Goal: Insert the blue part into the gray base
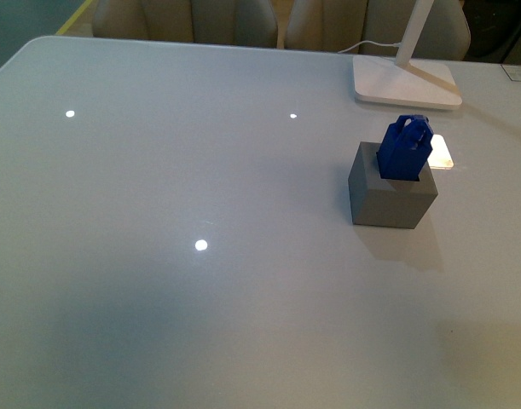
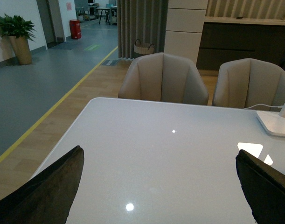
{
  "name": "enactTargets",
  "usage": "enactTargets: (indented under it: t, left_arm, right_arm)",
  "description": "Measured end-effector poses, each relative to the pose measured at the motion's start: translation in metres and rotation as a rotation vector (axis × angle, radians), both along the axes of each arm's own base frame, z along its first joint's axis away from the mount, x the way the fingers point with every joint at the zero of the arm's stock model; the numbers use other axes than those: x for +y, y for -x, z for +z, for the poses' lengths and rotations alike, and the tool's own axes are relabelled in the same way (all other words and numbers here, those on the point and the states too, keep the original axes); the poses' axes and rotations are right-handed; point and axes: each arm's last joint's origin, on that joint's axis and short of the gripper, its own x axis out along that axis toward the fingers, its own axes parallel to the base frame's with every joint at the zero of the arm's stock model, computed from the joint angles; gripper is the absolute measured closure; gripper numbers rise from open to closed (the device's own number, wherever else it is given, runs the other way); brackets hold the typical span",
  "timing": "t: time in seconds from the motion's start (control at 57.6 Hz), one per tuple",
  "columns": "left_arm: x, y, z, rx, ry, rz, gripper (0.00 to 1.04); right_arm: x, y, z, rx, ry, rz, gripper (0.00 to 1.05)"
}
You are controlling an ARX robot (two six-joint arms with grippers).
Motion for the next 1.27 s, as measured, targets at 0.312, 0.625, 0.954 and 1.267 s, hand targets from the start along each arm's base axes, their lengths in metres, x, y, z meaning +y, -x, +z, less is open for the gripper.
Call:
enactTargets:
  t: [0.312,0.625,0.954,1.267]
  left_arm:
    - [0.0,0.0,0.0,0.0,0.0,0.0,0.07]
    - [0.0,0.0,0.0,0.0,0.0,0.0,0.07]
    - [0.0,0.0,0.0,0.0,0.0,0.0,0.07]
    - [0.0,0.0,0.0,0.0,0.0,0.0,0.07]
  right_arm:
    - [0.0,0.0104,-0.0028,0.005,0.002,0.0,0.98]
    - [0.0,0.0105,-0.0027,0.004,0.002,0.0,0.45]
    - [0.0,0.0105,-0.0027,0.004,0.002,0.0,0.09]
    - [0.0,0.0105,-0.0027,0.004,0.002,0.0,0.09]
